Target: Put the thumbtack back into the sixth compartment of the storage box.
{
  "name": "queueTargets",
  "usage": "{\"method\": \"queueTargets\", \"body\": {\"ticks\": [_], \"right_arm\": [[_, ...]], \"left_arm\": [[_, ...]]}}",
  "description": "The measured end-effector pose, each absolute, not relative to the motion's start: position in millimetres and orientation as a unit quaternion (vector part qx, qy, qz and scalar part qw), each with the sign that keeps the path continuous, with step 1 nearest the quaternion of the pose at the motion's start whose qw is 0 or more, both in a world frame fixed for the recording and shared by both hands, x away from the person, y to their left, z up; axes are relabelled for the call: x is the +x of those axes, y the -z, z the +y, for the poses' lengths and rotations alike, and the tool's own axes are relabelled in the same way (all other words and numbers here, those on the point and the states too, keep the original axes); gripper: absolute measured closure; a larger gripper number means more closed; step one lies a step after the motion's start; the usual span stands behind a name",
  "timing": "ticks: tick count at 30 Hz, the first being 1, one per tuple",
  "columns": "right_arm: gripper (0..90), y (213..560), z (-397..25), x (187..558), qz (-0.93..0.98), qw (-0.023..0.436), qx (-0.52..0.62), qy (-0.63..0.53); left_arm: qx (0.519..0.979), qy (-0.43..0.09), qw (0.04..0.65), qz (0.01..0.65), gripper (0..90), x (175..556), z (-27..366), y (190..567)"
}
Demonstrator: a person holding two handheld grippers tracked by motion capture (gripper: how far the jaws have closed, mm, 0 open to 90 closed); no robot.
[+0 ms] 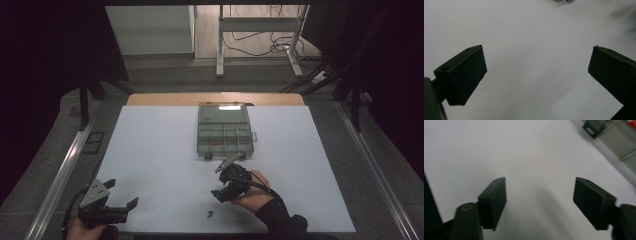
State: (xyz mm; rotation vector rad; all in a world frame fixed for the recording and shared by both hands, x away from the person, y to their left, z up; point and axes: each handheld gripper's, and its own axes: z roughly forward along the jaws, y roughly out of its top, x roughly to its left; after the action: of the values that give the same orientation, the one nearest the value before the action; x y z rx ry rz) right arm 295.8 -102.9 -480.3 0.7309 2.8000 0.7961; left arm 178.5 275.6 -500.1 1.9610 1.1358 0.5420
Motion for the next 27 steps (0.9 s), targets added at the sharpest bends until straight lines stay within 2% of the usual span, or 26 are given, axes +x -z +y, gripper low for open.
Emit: {"method": "queueTargets", "body": {"ticks": [7,8,9,10,11,15,16,21,27], "right_arm": [[46.0,484.9,-97.2,277.2,0.939,0.035,0.21,-0.27],[46.0,484.9,-97.2,277.2,0.939,0.035,0.21,-0.27],[50.6,486.4,-95.5,273.4,0.942,0.026,0.199,-0.269],[50.6,486.4,-95.5,273.4,0.942,0.026,0.199,-0.269],[55.7,488.1,-93.8,269.6,0.945,0.018,0.191,-0.266],[61.8,490.8,-91.6,265.3,0.948,0.011,0.182,-0.26],[66.4,493.9,-89.3,262.2,0.951,0.005,0.175,-0.254],[73.5,498.7,-83.7,258.2,0.957,0.007,0.155,-0.245],[77.2,502.6,-79.9,256.6,0.96,0.007,0.148,-0.239]], "left_arm": [[0.773,-0.214,0.395,0.448,2.2,178.5,275.7,500.1],[0.773,-0.214,0.395,0.448,2.2,178.5,275.7,500.1],[0.773,-0.214,0.395,0.448,2.2,178.5,275.7,500.1],[0.773,-0.214,0.395,0.448,2.2,178.5,275.7,500.1],[0.773,-0.214,0.395,0.448,2.2,178.5,275.6,500.1],[0.774,-0.214,0.394,0.448,2.2,178.5,275.6,500.1],[0.774,-0.214,0.394,0.447,2.2,178.5,275.5,500.0],[0.775,-0.215,0.393,0.447,2.2,178.5,275.3,500.1],[0.774,-0.214,0.394,0.447,2.2,178.6,275.4,500.1]]}}
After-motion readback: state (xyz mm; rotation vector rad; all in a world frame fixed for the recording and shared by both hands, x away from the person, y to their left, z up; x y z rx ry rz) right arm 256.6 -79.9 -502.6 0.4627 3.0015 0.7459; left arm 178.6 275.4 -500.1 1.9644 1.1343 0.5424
